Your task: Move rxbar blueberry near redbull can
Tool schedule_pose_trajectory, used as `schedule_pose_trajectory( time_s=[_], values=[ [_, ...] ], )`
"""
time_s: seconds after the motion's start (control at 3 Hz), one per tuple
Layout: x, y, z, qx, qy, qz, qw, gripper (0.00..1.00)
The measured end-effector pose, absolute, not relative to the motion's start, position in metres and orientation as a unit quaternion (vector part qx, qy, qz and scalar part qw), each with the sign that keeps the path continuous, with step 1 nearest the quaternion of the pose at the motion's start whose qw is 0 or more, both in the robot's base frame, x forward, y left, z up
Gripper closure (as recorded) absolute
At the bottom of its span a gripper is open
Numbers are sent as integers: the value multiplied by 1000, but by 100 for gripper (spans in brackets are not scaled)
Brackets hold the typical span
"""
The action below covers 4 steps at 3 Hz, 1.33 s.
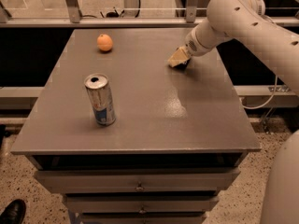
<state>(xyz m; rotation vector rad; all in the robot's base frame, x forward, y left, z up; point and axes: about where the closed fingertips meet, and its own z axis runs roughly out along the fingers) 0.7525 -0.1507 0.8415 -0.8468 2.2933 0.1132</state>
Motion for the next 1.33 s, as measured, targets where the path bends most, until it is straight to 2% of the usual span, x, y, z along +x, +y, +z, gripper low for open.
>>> schedule_pose_trajectory(
  time_s=[0.67, 1.33],
  values=[
    [708, -97, 944, -456, 792, 67, 399, 100],
    [647, -65, 954, -515, 755, 118, 388, 100]
  ],
)
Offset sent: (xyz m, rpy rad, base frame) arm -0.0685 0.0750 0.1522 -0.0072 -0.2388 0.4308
